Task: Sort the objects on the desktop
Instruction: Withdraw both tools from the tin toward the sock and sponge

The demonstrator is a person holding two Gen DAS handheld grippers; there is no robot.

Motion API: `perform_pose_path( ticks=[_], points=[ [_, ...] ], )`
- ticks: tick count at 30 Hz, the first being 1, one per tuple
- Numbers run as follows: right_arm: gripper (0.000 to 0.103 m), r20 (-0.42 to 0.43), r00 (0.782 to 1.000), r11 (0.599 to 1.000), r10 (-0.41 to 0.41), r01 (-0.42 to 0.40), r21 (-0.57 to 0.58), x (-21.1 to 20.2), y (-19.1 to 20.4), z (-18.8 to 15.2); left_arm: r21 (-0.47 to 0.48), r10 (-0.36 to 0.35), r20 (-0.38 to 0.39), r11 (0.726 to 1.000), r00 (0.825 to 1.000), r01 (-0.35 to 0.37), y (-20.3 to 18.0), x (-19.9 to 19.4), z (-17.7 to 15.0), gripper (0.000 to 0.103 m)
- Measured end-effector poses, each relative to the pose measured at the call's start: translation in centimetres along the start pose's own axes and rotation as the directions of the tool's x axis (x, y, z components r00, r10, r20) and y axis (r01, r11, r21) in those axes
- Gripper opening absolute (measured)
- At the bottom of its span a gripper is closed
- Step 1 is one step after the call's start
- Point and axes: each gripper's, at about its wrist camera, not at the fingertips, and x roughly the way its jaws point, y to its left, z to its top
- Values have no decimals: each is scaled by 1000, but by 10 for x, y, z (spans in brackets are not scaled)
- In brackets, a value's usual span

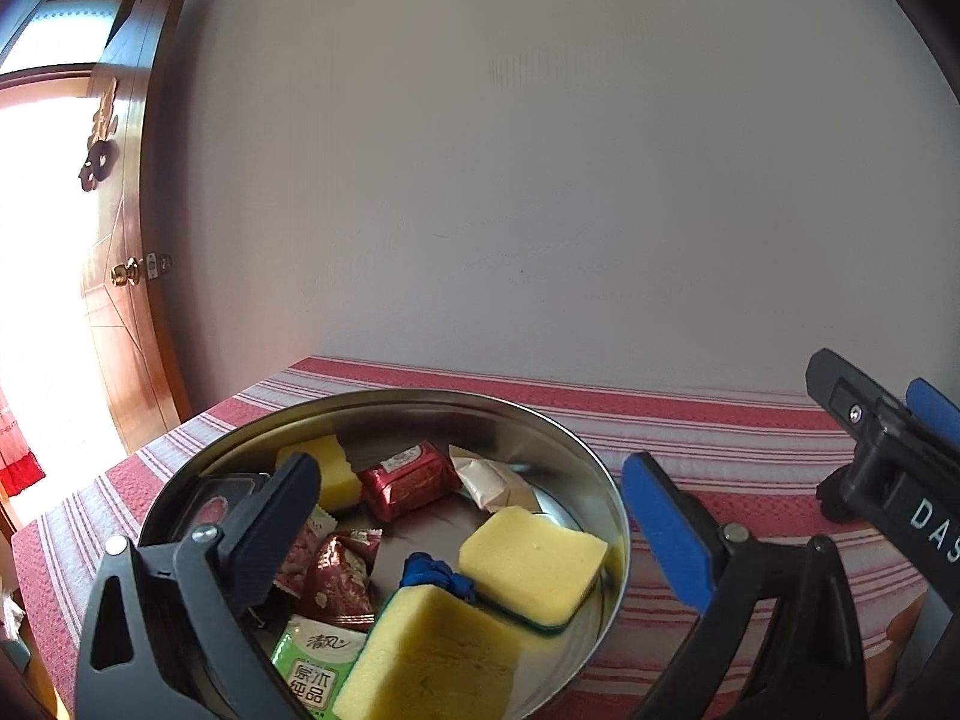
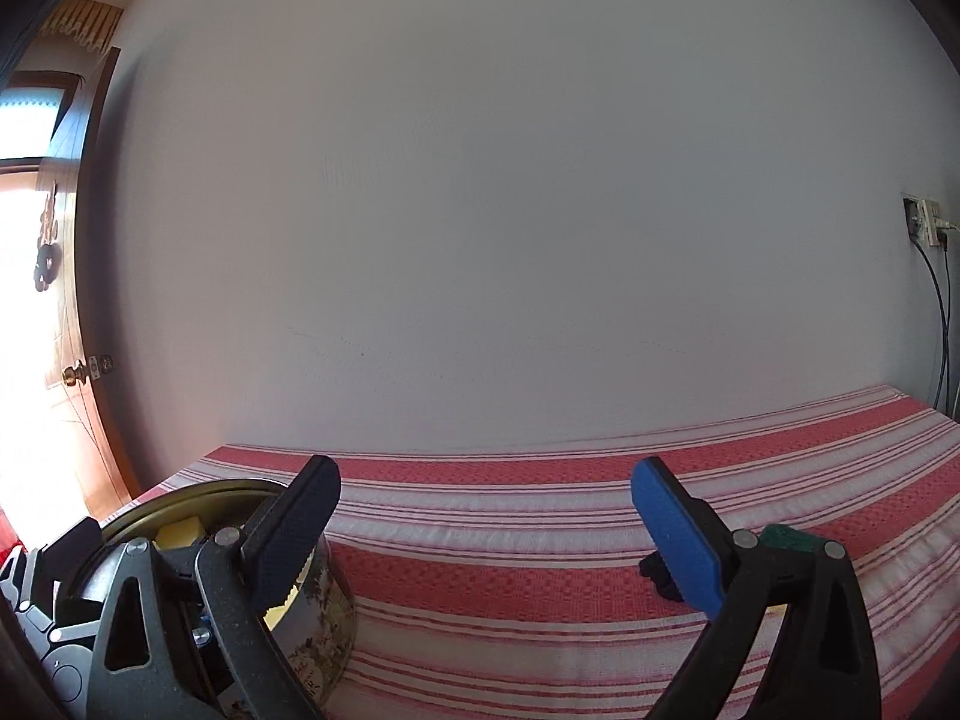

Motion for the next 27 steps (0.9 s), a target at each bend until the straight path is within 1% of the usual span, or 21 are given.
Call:
perform_pose_path(
  ticks=[3, 10, 18, 23, 27],
  points=[
    [100, -24, 1000, 1000, -16, 15, -19, 2, -7, -3, 13, -7, -8, 1000, 1000, 7, -6, 1, -3, 102],
    [100, -64, 997, 997, -43, 39, -63, 3, -27, -9, 60, -24, 23, 998, 999, 23, -15, -7, -3, 102],
    [100, -84, 994, 993, -77, 68, -101, 0, -47, -12, 112, -56, 9, 992, 998, 55, -33, -9, -2, 102],
    [99, -69, 994, 987, -89, 79, -138, -6, -61, -13, 152, -85, -1, 985, 996, 84, -51, -11, -3, 102],
    [99, -59, 990, 983, -129, 120, -137, -15, -89, -12, 180, -123, -38, 975, 992, 127, -70, -9, -4, 102]
  ],
)
